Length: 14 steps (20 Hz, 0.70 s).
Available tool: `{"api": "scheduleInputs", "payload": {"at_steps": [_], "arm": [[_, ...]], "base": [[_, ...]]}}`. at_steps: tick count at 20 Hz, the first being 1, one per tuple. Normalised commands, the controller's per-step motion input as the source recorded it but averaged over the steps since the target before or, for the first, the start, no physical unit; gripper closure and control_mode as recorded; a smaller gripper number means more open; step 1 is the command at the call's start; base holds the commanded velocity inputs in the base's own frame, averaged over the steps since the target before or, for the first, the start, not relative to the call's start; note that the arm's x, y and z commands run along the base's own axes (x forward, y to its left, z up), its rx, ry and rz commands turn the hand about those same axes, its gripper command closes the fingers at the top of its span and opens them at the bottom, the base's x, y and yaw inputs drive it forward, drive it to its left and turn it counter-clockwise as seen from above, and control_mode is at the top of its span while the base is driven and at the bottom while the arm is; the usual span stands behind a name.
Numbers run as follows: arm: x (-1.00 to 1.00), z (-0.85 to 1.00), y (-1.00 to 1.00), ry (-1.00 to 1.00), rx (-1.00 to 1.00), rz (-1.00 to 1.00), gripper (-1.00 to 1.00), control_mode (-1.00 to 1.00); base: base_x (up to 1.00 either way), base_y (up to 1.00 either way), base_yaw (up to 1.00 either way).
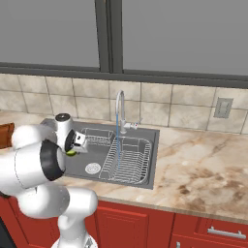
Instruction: Pick the kiwi from the sink and place it on the cutting board to airdry. Then turn off the sink faucet.
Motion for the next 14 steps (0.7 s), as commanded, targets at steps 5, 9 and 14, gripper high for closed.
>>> {"api": "scheduleInputs", "payload": {"at_steps": [5,9,14], "arm": [[-0.46,0.53,0.00,0.00,0.00,0.00,1.00,-1.00],[-0.57,0.54,0.00,0.00,0.00,0.00,1.00,-1.00],[-0.66,0.51,0.00,0.00,0.00,0.00,1.00,-1.00]], "base": [[0.00,0.00,0.00],[0.00,0.00,0.00],[0.00,0.00,0.00]]}}
